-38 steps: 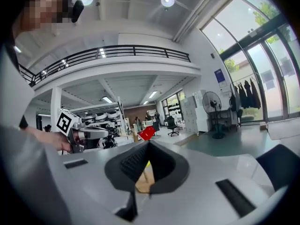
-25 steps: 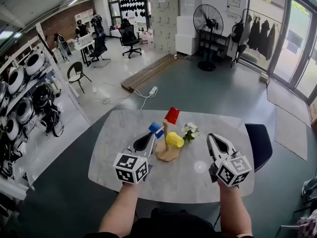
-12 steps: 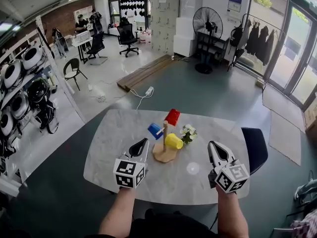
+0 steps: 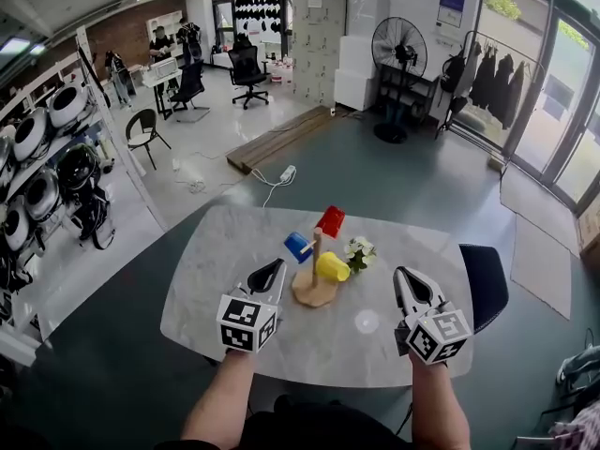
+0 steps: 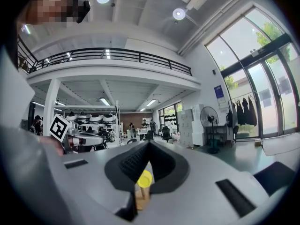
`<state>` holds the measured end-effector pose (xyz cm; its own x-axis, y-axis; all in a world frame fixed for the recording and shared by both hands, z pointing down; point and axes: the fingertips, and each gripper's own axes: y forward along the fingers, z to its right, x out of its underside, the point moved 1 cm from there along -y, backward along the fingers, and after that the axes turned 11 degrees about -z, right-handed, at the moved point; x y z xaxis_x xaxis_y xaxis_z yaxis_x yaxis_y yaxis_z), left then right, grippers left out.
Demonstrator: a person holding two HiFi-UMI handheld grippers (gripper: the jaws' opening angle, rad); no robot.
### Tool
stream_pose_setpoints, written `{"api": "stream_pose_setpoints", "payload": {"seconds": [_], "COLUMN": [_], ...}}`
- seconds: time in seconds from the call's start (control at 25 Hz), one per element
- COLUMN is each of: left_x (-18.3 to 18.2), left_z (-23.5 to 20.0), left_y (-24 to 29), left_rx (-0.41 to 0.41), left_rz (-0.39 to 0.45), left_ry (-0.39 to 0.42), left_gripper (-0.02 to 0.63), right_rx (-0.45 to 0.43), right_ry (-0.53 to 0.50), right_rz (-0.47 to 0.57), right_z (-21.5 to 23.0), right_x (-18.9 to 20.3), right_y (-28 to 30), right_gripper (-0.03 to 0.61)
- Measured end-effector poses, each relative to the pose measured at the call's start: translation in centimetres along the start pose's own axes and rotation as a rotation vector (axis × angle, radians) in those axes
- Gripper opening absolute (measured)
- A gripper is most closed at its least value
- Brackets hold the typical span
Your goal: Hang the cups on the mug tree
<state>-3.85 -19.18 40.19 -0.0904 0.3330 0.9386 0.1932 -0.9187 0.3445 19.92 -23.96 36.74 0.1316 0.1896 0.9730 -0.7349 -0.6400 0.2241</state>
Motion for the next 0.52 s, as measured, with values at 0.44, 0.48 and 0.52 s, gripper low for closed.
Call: {"api": "stream_pose_setpoints", "payload": {"seconds": [0.44, 0.48, 0.52], "left_x": [0.1, 0.1, 0.1], "left_z": [0.3, 0.3, 0.3], "left_y": [-0.8, -0.9, -0.9], "left_rx": [0.006, 0.006, 0.006], "left_rz": [-0.009, -0.009, -0.009], "left_ry": [0.011, 0.012, 0.013], "left_gripper": [0.018, 0.018, 0.018], "right_rx": [0.008, 0.011, 0.014], "right_ry": [0.048, 0.049, 0.049], "right_rz": [0.006, 0.007, 0.009], "right_z": [0.2, 0.3, 0.3], "right_x": [0.4, 0.4, 0.4], "right_y": [-1.0, -1.0, -1.1], "right_gripper": [0.011, 0.011, 0.011]}}
